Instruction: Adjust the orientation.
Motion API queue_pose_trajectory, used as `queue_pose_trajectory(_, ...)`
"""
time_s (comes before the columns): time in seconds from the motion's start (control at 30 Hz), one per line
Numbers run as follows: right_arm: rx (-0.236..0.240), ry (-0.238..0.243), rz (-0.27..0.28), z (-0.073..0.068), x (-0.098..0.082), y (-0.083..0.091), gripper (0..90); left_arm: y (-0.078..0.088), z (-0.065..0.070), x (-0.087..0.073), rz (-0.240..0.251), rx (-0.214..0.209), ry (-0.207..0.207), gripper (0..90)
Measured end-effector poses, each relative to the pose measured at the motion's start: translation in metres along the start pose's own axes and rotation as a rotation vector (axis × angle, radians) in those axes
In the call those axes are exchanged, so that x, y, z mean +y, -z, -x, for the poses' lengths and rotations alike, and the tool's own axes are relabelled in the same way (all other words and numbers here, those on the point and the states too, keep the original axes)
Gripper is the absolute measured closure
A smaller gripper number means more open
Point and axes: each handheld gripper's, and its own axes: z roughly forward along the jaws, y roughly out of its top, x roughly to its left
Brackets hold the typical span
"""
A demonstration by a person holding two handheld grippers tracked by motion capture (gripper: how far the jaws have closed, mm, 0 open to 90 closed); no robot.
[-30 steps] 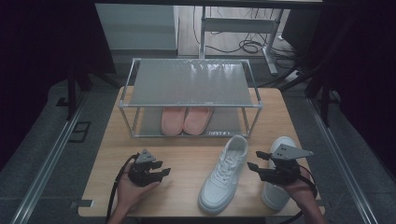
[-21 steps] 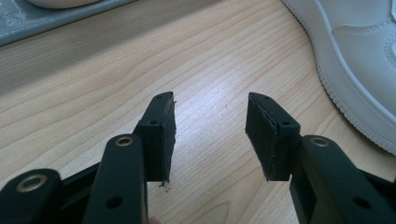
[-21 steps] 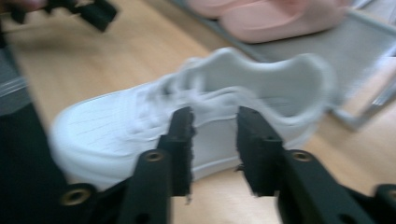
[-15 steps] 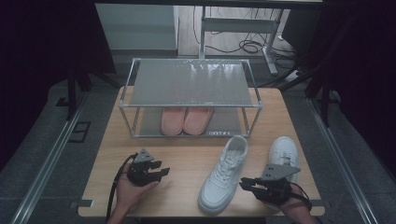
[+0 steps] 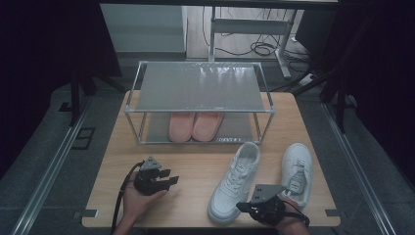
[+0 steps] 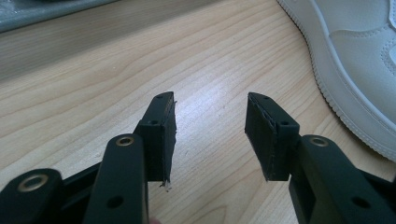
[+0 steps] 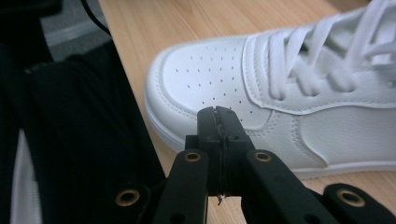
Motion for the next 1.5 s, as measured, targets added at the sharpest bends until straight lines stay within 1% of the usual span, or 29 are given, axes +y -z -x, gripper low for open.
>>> queue_pose_trajectory(0.13,-0.001,-0.002,-0.029,0.001,-0.002,-0.009,90.0,0.001,0.0,0.0,0.006,0.003,0.0,53.9)
queue_pose_trajectory(0.23,0.006,-0.01,-0.021,0.004,-0.002,-0.009,90.0,0.001,0.0,0.0,0.005,0.003,0.001,53.9)
queue_pose_trajectory(0.4,0.02,-0.014,-0.021,0.006,-0.002,-0.01,90.0,-0.001,0.001,0.0,-0.001,0.0,-0.002,53.9)
queue_pose_trajectory(0.5,0.029,-0.016,-0.006,0.007,-0.001,-0.012,90.0,-0.001,0.001,0.0,-0.003,0.001,-0.001,53.8)
queue_pose_trajectory(0.67,0.037,-0.013,0.0,0.009,0.007,-0.022,90.0,-0.001,-0.001,-0.001,-0.002,0.002,0.005,54.0)
queue_pose_trajectory(0.8,0.051,-0.011,0.005,0.013,0.015,-0.03,90.0,0.0,-0.003,-0.001,-0.002,0.0,0.009,54.1)
queue_pose_trajectory(1.17,0.066,-0.015,0.017,0.022,0.032,-0.048,90.0,-0.001,-0.003,-0.001,-0.006,0.0,0.006,54.4)
queue_pose_trajectory(1.33,0.065,-0.034,0.023,0.027,0.04,-0.056,90.0,-0.003,-0.003,-0.002,-0.014,0.001,0.0,54.5)
queue_pose_trajectory(1.5,0.046,-0.037,0.022,0.032,0.049,-0.065,90.0,-0.003,-0.004,-0.002,-0.015,0.005,-0.001,54.7)
